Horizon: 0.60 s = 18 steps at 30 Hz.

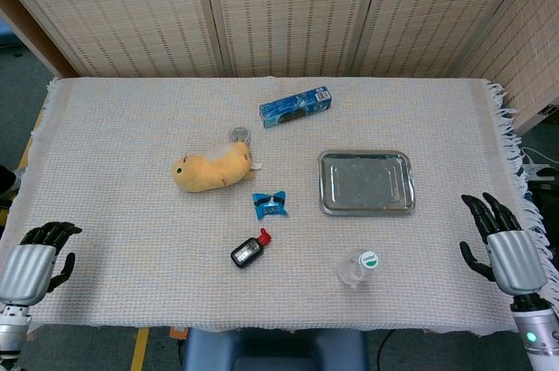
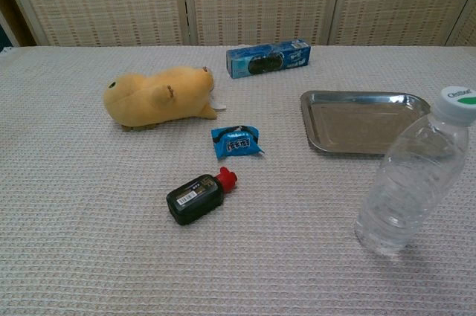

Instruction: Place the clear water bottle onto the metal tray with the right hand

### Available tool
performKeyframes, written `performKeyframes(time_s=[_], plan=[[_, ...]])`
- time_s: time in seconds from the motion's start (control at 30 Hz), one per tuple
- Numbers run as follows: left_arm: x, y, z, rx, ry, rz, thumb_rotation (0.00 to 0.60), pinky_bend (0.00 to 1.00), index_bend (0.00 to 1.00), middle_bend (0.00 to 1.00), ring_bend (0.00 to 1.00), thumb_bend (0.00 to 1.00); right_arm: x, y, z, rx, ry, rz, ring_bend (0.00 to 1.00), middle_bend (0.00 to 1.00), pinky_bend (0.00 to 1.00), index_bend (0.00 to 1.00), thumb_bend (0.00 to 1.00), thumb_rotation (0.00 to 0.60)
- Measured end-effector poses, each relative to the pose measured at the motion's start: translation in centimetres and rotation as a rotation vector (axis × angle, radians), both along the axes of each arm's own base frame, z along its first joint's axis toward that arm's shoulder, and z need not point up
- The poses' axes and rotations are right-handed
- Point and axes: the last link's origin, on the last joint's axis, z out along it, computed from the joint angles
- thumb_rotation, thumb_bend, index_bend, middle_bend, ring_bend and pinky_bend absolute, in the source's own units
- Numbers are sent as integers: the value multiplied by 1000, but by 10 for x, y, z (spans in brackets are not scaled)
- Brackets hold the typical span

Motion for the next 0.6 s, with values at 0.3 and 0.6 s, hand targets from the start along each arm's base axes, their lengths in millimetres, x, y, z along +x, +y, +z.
performKeyframes(time_s=[0.3, 0.6], plan=[[3, -2, 2, 13, -8, -17, 600, 258, 306, 253, 188, 535, 0, 0, -4, 62, 26, -53, 0, 107, 147, 0, 184, 600], [5, -4, -1, -12, -17, -31, 600, 260, 306, 253, 188, 535, -1, 6, -2, 230, 82, -66, 0, 107, 146, 0, 168, 600]])
